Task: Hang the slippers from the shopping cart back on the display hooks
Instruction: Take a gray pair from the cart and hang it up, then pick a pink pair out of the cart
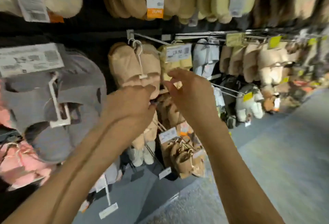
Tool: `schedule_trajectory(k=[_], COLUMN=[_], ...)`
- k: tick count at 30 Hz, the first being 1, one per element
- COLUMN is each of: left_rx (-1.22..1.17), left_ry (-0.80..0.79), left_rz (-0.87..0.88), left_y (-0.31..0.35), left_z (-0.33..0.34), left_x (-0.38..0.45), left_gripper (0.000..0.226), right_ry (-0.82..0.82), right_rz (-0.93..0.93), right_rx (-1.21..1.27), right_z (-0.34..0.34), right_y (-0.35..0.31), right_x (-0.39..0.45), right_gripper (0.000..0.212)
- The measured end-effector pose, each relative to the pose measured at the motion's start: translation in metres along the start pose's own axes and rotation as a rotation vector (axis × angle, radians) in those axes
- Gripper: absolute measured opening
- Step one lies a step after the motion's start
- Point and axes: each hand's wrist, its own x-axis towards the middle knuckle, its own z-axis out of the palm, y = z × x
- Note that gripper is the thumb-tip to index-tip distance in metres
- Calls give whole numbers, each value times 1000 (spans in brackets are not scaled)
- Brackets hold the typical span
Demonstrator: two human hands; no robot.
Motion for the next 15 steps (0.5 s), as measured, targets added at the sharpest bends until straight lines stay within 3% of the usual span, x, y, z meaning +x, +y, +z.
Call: schedule_trajectory(k=[2, 9, 15], left_rx=[-36, -243, -354], left_ry=[-27, -147, -84], left_rz=[142, 571, 881], left_y=[43, 201, 339], left_z=[3, 23, 61], left_x=[6, 19, 42], left_gripper=[37, 36, 40], right_ry=[-50, 95, 230], right_rz=[142, 509, 803], right_rx=[-210, -693, -1018], right_z=[-46, -204, -299], right_y=[30, 106, 146], right_x=[-25, -134, -215], right_gripper=[27, 34, 32])
